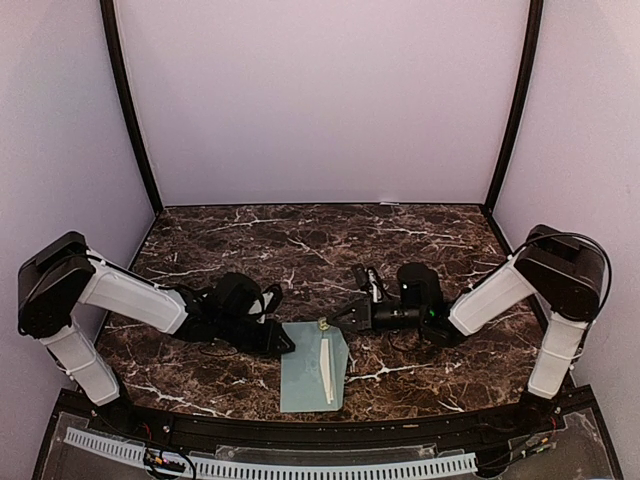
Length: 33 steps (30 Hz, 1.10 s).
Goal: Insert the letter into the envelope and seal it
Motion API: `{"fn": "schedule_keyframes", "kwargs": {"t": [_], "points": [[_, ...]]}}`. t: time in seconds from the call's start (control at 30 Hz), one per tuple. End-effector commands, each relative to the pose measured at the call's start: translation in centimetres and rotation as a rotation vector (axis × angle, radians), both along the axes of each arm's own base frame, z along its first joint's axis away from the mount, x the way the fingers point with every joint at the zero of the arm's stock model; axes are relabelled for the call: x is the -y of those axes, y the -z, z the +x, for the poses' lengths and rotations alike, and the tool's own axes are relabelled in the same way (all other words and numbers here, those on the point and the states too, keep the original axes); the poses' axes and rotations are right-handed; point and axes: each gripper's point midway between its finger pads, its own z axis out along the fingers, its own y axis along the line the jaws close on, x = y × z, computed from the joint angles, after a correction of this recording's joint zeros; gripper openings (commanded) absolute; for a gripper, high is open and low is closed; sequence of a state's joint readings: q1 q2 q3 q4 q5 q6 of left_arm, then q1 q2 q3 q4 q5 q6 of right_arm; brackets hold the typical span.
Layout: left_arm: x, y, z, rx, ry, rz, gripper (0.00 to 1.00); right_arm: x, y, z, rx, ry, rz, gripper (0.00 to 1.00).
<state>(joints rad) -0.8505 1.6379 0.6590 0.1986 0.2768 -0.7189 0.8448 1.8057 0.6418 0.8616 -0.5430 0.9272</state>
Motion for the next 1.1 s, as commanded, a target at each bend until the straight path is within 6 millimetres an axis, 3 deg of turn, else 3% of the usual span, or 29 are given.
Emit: {"fn": "schedule_keyframes", "kwargs": {"t": [0.0, 0.2, 0.4, 0.53, 0.57, 0.63, 0.77, 0.87, 1.0, 1.03, 1.07], "points": [[-2.3, 3.4, -1.3, -0.073, -0.008, 0.122, 0.22, -1.1, -0.8, -1.2, 0.010, -0.038, 0.067, 0.00], [-2.0, 3.2, -1.1, -0.063, -0.001, 0.102, 0.22, -1.5, -1.5, -1.7, 0.010, -0.049, 0.105, 0.00], [0.5, 1.1, 1.9, 0.101, 0.029, 0.018, 0.22, 0.1, -3.6, -0.8, 0.091, 0.046, 0.083, 0.00], [2.1, 2.5, 3.5, 0.129, 0.074, 0.033, 0.22, 1.8, -5.7, -0.1, 0.164, 0.130, 0.052, 0.00], [2.2, 3.7, 3.5, 0.119, 0.093, 0.053, 0.21, 2.2, -6.2, 0.0, 0.180, 0.148, 0.042, 0.00], [3.1, 3.9, 4.2, 0.143, 0.122, 0.048, 0.20, 3.1, -6.9, 0.2, 0.210, 0.181, 0.013, 0.00], [4.9, 1.0, 6.6, 0.256, 0.143, 0.029, 0.21, 5.3, -7.3, 0.7, 0.236, 0.263, -0.063, 0.00], [5.5, -4.0, 7.9, 0.374, 0.151, 0.010, 0.34, 6.7, -7.5, 1.0, 0.256, 0.299, -0.112, 0.00], [5.0, -8.4, 6.4, 0.480, 0.200, -0.004, 0.61, 8.4, -7.8, 1.2, 0.279, 0.336, -0.136, 0.00], [4.9, -8.0, 5.1, 0.468, 0.230, 0.016, 0.65, 8.8, -7.8, 1.2, 0.282, 0.344, -0.136, 0.00], [4.8, -8.9, 4.4, 0.492, 0.244, 0.016, 0.72, 9.1, -7.8, 1.2, 0.283, 0.351, -0.135, 0.00]]}}
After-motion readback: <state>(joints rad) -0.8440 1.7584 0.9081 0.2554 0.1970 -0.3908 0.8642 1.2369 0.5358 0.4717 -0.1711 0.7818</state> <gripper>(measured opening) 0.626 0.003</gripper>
